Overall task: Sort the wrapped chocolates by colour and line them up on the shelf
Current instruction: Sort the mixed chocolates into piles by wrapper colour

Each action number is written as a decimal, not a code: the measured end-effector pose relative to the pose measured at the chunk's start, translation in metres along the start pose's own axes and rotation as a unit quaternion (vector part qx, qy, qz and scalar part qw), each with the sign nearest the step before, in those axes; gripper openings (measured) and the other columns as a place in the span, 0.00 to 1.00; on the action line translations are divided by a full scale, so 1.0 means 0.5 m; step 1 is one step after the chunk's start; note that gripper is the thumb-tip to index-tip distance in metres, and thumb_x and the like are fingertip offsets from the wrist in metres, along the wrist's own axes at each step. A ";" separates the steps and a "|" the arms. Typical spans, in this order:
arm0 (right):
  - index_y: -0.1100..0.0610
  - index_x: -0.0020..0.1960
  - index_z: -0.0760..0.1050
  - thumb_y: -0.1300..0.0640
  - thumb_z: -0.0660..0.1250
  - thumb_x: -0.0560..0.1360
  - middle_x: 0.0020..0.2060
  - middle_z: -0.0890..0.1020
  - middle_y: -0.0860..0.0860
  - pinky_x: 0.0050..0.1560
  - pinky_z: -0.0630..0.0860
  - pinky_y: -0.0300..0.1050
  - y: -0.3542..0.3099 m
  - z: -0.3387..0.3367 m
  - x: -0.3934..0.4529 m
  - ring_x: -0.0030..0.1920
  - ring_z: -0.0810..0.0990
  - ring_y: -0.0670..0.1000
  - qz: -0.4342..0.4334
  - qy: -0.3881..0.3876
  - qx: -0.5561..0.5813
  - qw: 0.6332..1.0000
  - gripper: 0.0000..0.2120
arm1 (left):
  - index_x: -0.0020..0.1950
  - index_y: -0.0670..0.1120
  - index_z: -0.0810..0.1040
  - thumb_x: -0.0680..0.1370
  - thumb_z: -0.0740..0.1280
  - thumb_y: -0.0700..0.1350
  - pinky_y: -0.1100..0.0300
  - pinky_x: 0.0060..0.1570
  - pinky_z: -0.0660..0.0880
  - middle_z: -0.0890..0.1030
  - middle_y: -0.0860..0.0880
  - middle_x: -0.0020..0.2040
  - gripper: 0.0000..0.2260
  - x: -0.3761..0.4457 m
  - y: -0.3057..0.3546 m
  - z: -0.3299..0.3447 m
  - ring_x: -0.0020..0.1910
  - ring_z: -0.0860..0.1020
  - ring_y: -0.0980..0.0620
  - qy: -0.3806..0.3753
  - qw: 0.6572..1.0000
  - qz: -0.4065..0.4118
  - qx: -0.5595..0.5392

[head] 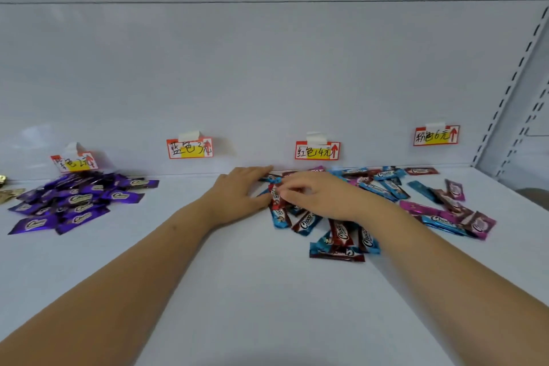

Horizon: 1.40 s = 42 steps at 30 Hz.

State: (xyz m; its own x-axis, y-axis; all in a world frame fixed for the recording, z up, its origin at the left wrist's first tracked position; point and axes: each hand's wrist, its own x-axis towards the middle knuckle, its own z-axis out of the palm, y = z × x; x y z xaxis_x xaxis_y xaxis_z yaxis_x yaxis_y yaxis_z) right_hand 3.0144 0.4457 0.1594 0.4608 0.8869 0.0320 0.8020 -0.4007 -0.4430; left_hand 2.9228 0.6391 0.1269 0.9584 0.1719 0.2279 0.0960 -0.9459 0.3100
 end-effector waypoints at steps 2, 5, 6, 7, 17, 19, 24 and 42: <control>0.50 0.44 0.79 0.37 0.60 0.77 0.42 0.79 0.45 0.48 0.75 0.44 0.005 -0.005 0.010 0.44 0.77 0.46 0.020 0.050 0.004 0.999 0.19 | 0.75 0.56 0.66 0.72 0.58 0.68 0.50 0.71 0.63 0.69 0.56 0.73 0.34 0.007 -0.008 0.002 0.71 0.65 0.52 -0.018 0.999 -0.024 0.013; 0.50 0.46 0.76 0.38 0.69 0.72 0.43 0.76 0.44 0.43 0.73 0.42 0.014 -0.005 0.018 0.44 0.74 0.45 0.036 0.063 -0.049 0.996 0.16 | 0.72 0.57 0.70 0.68 0.56 0.74 0.51 0.67 0.66 0.71 0.56 0.67 0.37 -0.005 -0.020 -0.010 0.65 0.67 0.52 -0.041 0.999 -0.028 0.018; 0.50 0.50 0.76 0.39 0.71 0.71 0.47 0.76 0.44 0.46 0.74 0.42 0.014 -0.004 0.020 0.47 0.75 0.46 0.038 0.056 -0.067 0.995 0.17 | 0.71 0.58 0.71 0.70 0.59 0.72 0.53 0.65 0.68 0.71 0.55 0.65 0.34 -0.009 -0.024 -0.016 0.62 0.68 0.53 -0.045 0.998 -0.034 0.013; 0.50 0.55 0.75 0.41 0.73 0.71 0.51 0.76 0.45 0.51 0.75 0.44 0.015 -0.002 0.021 0.51 0.75 0.46 0.042 0.051 -0.070 0.995 0.19 | 0.71 0.57 0.72 0.73 0.63 0.68 0.57 0.62 0.69 0.71 0.55 0.62 0.29 -0.012 -0.026 -0.021 0.59 0.69 0.55 -0.046 0.998 -0.041 -0.001; 0.46 0.67 0.70 0.57 0.73 0.73 0.58 0.76 0.44 0.41 0.67 0.32 0.030 -0.029 0.015 0.53 0.73 0.44 0.080 0.059 -0.007 0.995 0.25 | 0.55 0.54 0.80 0.76 0.70 0.51 0.66 0.43 0.72 0.77 0.56 0.48 0.09 -0.006 0.015 -0.037 0.46 0.75 0.56 -0.020 0.999 -0.034 -0.006; 0.49 0.64 0.74 0.59 0.70 0.74 0.55 0.77 0.45 0.44 0.69 0.35 0.034 -0.032 0.017 0.53 0.73 0.46 0.081 0.061 -0.022 0.995 0.19 | 0.54 0.52 0.80 0.78 0.67 0.49 0.63 0.44 0.71 0.78 0.54 0.47 0.06 -0.008 0.022 -0.039 0.46 0.75 0.55 -0.007 0.999 -0.033 -0.003; 0.54 0.48 0.75 0.53 0.65 0.78 0.40 0.76 0.47 0.35 0.66 0.38 0.048 -0.041 0.010 0.43 0.75 0.49 0.099 0.093 -0.056 0.989 0.04 | 0.43 0.46 0.75 0.80 0.62 0.47 0.56 0.36 0.67 0.76 0.49 0.38 0.08 -0.013 0.034 -0.036 0.37 0.72 0.49 -0.007 0.999 -0.041 0.006; 0.56 0.50 0.71 0.59 0.58 0.79 0.42 0.87 0.52 0.57 0.78 0.51 0.090 -0.083 0.010 0.50 0.85 0.54 0.140 0.255 0.425 0.857 0.04 | 0.70 0.45 0.68 0.85 0.54 0.42 0.68 0.42 0.78 0.80 0.53 0.49 0.14 -0.002 0.079 -0.017 0.45 0.81 0.56 0.075 0.936 -0.101 -0.328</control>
State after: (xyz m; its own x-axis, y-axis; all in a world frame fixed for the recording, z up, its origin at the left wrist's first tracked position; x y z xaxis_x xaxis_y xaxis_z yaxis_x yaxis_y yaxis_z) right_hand 3.0685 0.4224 0.1765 0.8706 0.4797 0.1092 0.1657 -0.0769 -0.9832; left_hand 2.9232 0.6038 0.1466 0.8850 0.4130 0.2152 0.0389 -0.5261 0.8496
